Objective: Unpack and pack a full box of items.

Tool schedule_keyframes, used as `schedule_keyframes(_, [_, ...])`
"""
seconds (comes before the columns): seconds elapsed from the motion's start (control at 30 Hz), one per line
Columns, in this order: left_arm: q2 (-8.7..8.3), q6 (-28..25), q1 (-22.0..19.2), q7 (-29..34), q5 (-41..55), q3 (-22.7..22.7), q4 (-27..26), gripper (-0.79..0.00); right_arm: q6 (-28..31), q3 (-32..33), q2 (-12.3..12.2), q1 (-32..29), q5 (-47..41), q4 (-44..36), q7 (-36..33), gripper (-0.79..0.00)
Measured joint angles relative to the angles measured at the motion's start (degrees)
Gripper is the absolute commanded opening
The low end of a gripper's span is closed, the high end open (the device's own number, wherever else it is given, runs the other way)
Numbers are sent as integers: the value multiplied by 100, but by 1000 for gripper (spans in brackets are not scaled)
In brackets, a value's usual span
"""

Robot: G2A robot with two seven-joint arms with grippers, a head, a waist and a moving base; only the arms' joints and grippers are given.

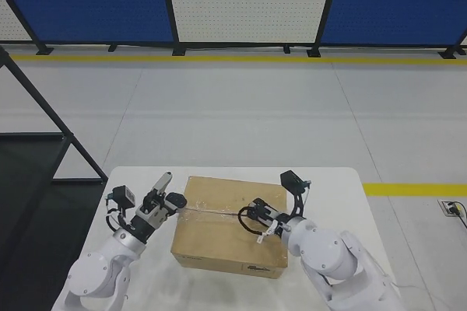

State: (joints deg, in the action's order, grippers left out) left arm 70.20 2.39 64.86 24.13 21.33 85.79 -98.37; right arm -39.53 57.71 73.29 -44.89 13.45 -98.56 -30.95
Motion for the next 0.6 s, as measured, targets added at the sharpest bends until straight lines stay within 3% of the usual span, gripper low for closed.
schedule_keyframes(0.33, [-5, -7, 107, -112, 9, 65, -51, 0, -114, -119, 31, -14, -10, 111, 10, -785])
schedule_keyframes(0.6, [14, 20, 85, -416, 4, -1, -44, 0, -530, -123, 240, 309, -1026, 541, 141, -785])
